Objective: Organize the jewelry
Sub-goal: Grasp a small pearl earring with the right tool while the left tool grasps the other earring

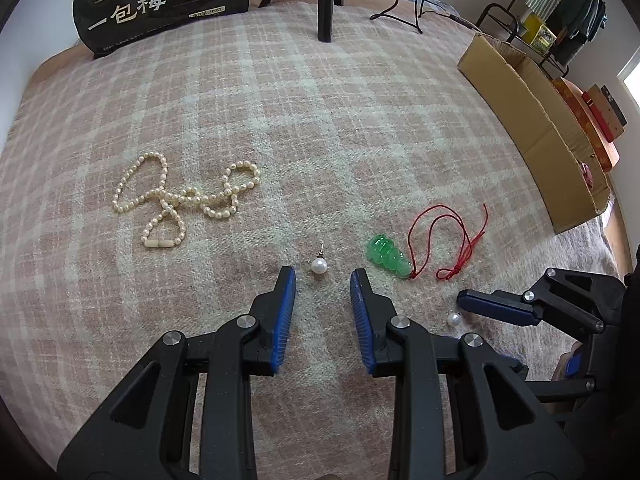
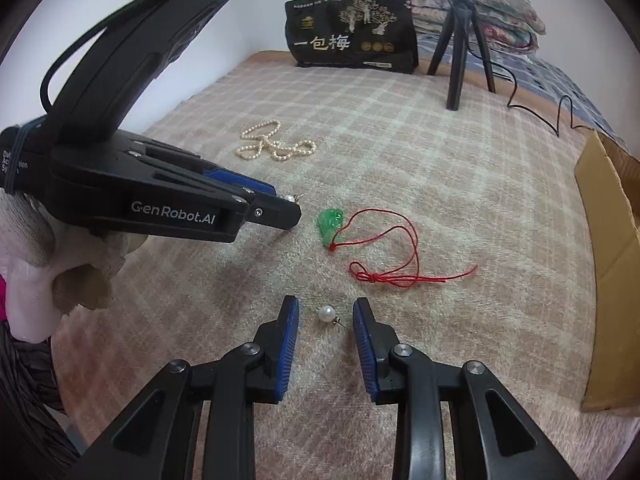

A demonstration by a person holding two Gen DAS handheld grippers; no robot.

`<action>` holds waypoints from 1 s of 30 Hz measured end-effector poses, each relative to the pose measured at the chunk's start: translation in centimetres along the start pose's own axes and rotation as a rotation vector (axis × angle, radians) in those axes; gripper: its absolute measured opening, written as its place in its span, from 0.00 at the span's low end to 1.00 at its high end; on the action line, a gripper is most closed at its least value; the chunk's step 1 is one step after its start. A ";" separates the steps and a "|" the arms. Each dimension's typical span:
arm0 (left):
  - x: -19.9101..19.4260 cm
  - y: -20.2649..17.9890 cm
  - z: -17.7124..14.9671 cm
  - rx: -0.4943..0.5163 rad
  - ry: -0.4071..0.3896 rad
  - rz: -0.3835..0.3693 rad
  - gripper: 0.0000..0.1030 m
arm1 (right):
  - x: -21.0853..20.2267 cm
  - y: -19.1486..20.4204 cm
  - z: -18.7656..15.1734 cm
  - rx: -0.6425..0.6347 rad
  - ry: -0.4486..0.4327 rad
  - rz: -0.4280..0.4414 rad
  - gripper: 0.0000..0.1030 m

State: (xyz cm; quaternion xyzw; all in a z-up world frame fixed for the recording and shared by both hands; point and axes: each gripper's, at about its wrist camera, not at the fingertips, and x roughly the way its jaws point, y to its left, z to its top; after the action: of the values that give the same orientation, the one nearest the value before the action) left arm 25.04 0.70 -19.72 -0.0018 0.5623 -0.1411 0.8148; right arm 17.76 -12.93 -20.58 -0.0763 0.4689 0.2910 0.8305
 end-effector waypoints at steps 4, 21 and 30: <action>0.1 0.0 0.1 -0.002 -0.003 -0.002 0.27 | 0.2 -0.1 0.0 -0.006 0.008 0.009 0.21; 0.2 -0.4 0.3 0.004 -0.031 0.056 0.06 | -0.2 -0.6 -0.1 0.025 -0.001 0.012 0.06; -2.7 0.5 0.5 -0.035 -0.109 0.059 0.06 | -1.9 -1.2 0.1 0.042 -0.042 0.003 0.06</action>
State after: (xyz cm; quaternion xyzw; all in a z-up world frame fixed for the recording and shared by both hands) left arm 24.75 1.74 -17.12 -0.0071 0.5195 -0.1069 0.8478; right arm 17.77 -14.68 -19.12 -0.0521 0.4572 0.2841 0.8411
